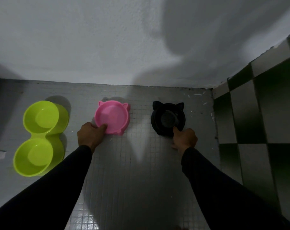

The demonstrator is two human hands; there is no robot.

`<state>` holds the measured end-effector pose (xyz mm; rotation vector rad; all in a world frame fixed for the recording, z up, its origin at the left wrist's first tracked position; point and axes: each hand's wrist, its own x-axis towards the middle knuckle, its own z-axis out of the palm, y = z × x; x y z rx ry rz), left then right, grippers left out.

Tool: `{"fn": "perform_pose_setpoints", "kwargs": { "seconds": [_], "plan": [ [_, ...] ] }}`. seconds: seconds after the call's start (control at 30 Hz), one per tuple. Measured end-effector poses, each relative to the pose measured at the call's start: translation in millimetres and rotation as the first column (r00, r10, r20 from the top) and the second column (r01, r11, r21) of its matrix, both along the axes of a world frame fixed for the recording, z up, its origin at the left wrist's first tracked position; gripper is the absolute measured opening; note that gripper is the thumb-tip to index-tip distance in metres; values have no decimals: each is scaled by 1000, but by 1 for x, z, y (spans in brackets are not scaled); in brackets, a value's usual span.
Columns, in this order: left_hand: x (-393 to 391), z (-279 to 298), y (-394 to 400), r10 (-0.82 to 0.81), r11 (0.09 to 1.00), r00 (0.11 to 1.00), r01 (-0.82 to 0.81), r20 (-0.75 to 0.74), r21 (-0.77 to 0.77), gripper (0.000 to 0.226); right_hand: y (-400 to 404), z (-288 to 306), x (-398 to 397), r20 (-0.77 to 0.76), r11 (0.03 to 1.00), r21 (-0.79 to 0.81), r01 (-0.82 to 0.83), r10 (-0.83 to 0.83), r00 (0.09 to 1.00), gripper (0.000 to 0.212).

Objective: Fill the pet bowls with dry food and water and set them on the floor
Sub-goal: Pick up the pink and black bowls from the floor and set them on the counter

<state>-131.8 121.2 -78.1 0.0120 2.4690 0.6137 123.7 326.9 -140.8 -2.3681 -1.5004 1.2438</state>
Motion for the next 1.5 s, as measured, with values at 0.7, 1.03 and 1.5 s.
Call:
{"fn": "perform_pose_setpoints", "kwargs": {
  "seconds": [0.7,1.03,1.5],
  "plan": [
    [19,19,13,175,972,985,-172,-5,161,27,-10,79,-19,-398,920,-165,356,-392,829,11],
    [42,52,6,273,680,850,-502,451,534,74,-38,113,-28,-616,839,-248,484,-522,590,62],
    [65,114,-5,216,542,775,-602,594,587,61,-67,194,-31,-664,882,-264,390,-460,590,66]
  ]
}}
